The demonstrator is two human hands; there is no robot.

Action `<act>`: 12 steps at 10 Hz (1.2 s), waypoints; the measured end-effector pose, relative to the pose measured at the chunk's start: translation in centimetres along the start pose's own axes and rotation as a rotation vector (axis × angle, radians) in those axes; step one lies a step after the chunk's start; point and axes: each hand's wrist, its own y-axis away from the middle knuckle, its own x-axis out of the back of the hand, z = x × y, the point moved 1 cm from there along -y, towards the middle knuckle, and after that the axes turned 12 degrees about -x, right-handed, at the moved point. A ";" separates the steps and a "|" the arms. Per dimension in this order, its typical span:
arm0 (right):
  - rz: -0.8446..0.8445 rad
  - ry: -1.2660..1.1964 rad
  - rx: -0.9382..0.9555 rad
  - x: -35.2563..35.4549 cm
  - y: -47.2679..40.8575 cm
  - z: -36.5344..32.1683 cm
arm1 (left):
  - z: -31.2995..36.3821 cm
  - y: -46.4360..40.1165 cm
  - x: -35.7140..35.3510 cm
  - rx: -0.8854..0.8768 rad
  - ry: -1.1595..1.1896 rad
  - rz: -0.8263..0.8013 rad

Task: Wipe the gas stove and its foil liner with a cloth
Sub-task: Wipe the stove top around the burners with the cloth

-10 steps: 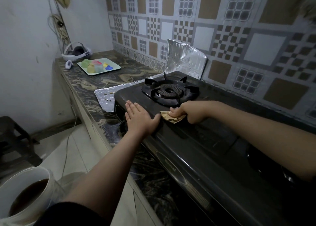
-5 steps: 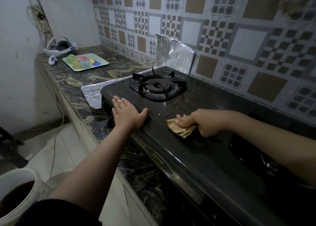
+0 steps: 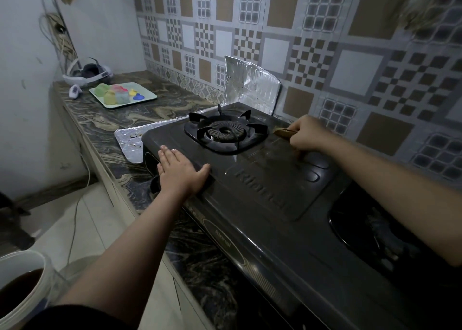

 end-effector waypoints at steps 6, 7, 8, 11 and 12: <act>-0.393 0.181 0.269 -9.7 3.2 -3.5 | 0.1 0.0 -0.1 -0.003 0.006 0.020; -0.447 0.159 0.344 -9.6 5.4 -3.6 | 0.1 0.0 -0.1 -0.006 0.006 0.021; -0.496 0.065 0.296 -7.2 6.7 -3.2 | 0.0 0.0 0.0 -0.006 0.007 0.020; 0.116 -0.206 -0.072 -1.0 0.8 1.2 | 0.0 0.0 -0.1 -0.007 0.024 0.031; -0.045 0.120 -0.182 -3.7 -0.9 2.7 | 0.0 0.1 -0.1 -0.007 0.022 0.030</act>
